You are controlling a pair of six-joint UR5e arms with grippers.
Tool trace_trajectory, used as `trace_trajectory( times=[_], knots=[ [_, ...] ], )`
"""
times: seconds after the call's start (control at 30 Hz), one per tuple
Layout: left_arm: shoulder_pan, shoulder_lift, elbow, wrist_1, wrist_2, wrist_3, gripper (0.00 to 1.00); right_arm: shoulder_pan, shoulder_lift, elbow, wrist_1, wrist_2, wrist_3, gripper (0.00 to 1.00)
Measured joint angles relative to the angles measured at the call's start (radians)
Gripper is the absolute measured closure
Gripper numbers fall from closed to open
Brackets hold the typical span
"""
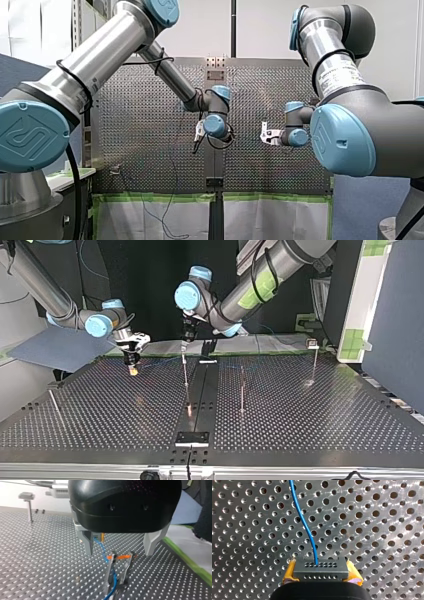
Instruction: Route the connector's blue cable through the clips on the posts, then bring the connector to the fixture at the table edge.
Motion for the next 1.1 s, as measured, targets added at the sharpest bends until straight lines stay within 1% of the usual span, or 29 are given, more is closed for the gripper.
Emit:
trace_trajectory(
  times=[0.3, 0.43, 0.5, 0.7, 0.9, 1.0, 1.1],
  knots=[
    [0.005, 0.076, -0.076, 0.075, -0.074, -0.067, 0.00, 0.000, 0.000, 0.000, -0.001, 0.001, 0.001, 1.00],
    [0.008, 0.114, -0.114, 0.112, -0.111, -0.088, 0.00, 0.000, 0.000, 0.000, -0.002, 0.001, 0.002, 1.00],
    [0.009, 0.132, -0.132, 0.120, -0.130, -0.095, 0.00, 0.000, 0.000, 0.000, -0.001, 0.001, 0.003, 1.00],
    [-0.002, 0.189, -0.189, 0.107, -0.187, -0.124, 0.00, 0.001, 0.000, 0.000, 0.005, -0.006, 0.003, 1.00],
    [-0.009, 0.237, -0.237, 0.082, -0.235, -0.128, 0.00, 0.001, 0.000, 0.000, 0.016, -0.010, 0.001, 1.00],
    [-0.013, 0.262, -0.262, 0.082, -0.250, -0.129, 0.00, 0.001, 0.000, 0.000, 0.022, -0.011, 0.001, 1.00],
    [-0.019, 0.286, -0.286, 0.083, -0.256, -0.133, 0.00, 0.001, 0.000, 0.000, 0.024, -0.011, 0.000, 1.00]
  ],
)
